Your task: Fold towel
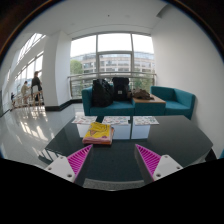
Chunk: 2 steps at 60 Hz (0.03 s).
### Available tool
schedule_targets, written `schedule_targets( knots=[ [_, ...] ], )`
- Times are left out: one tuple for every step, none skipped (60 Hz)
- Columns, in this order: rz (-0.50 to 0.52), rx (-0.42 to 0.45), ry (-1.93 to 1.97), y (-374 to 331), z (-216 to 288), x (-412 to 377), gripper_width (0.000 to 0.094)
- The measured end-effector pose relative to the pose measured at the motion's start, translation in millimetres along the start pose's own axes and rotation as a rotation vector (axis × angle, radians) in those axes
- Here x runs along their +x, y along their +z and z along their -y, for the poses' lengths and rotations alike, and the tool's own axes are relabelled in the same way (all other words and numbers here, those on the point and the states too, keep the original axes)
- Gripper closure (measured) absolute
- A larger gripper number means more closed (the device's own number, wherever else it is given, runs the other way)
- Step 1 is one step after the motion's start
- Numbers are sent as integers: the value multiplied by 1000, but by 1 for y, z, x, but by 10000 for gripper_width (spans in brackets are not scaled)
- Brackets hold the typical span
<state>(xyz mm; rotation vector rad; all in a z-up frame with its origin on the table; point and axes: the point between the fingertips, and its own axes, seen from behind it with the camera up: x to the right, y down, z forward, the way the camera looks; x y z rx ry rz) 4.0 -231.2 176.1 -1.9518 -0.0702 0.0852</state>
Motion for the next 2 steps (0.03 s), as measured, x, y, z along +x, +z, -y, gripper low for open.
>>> schedule_targets(
  knots=[
    [0, 1, 0, -1, 1, 0, 98],
    [-1, 1, -1, -1, 1, 0, 96]
  ],
)
